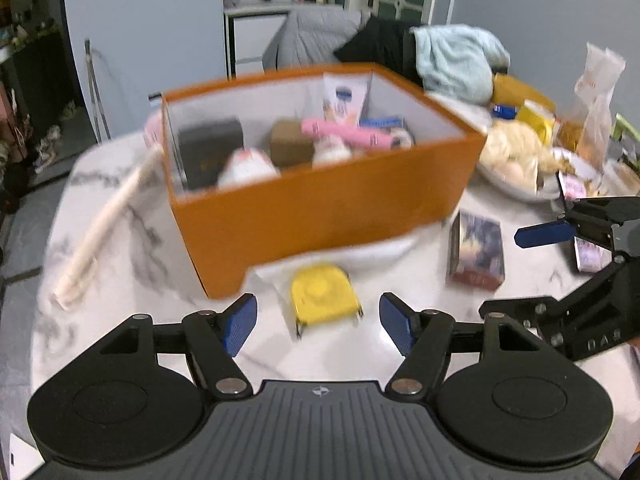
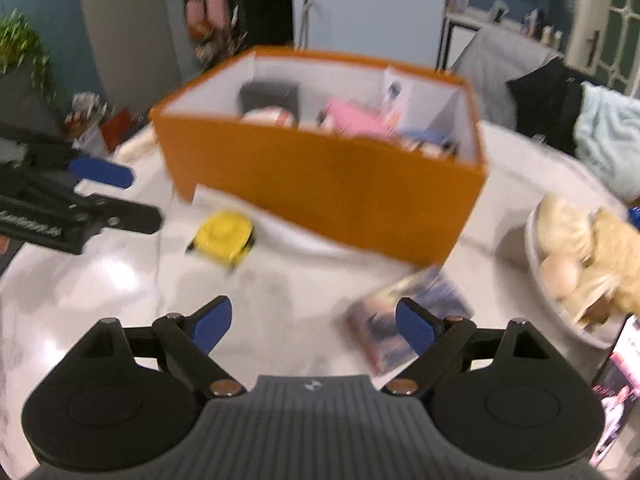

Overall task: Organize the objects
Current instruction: 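Withdraw both tools from the box toward the yellow tape measure and picture card, then grasp the yellow tape measure with the left tool while the right tool grasps the picture card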

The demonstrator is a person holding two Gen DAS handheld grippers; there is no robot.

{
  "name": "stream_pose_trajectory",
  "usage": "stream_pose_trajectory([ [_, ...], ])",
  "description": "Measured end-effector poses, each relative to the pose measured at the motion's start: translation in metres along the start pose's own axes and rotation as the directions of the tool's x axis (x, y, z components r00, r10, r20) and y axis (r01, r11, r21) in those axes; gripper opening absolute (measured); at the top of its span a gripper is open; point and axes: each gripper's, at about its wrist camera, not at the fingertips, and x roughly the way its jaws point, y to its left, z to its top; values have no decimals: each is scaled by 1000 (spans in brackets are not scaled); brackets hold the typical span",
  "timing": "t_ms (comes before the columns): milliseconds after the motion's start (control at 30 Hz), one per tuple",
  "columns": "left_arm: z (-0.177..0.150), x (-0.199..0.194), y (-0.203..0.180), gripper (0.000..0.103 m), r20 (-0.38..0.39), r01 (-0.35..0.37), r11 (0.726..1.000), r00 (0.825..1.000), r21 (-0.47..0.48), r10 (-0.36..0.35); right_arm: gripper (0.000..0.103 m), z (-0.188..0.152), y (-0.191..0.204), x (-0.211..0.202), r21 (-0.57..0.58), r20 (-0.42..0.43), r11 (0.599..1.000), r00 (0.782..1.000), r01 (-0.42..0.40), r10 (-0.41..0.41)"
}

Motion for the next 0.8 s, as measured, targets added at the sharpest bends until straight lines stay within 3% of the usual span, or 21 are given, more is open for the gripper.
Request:
stream_pose_trajectory([
  [233, -22, 29, -3, 81, -93, 4, 1000, 996, 10, -3, 90, -13, 12, 20, -19, -77, 999, 996, -35, 33],
  [500, -15, 47, 6, 87, -56, -27, 995, 998, -100, 21, 90, 5, -16, 12, 91, 3, 995, 999, 34, -35],
  [800, -5, 75, -1, 87, -63, -40, 996, 997, -81, 35, 90, 7, -45, 9, 202, 45, 977, 996, 63, -74],
])
